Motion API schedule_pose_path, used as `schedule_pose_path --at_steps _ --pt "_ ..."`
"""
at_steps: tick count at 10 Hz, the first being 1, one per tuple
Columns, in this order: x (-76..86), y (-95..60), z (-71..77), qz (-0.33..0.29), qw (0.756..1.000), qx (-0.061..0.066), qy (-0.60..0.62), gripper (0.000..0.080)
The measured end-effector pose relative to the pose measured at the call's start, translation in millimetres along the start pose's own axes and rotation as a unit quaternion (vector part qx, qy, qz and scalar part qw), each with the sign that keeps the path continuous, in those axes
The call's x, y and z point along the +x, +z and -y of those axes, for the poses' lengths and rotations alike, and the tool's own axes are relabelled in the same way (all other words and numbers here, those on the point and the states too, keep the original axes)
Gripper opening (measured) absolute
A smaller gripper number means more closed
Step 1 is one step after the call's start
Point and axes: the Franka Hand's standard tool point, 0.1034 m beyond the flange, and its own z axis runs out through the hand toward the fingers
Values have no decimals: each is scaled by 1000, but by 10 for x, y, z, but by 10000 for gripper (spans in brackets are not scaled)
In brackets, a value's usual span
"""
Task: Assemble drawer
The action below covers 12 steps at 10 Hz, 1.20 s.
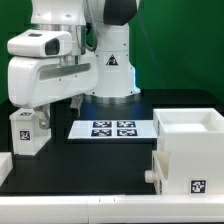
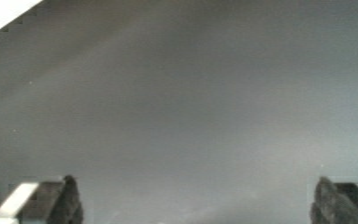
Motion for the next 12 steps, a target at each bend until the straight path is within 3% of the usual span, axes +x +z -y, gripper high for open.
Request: schedule_pose_path --at_steps 1,2,4,5,7,9,12 --pt "0 5 -11 0 1000 -7 -8 649" --pt "-7 36 -3 -1 999 -31 -35 649" --pt "-69 84 25 2 997 -52 -64 649" --pt "-229 162 37 4 998 -42 -37 649" --pt "44 153 136 23 999 -34 -17 649" --pt "179 153 215 49 998 -21 -15 649" --pt "74 2 44 128 991 -20 -36 649"
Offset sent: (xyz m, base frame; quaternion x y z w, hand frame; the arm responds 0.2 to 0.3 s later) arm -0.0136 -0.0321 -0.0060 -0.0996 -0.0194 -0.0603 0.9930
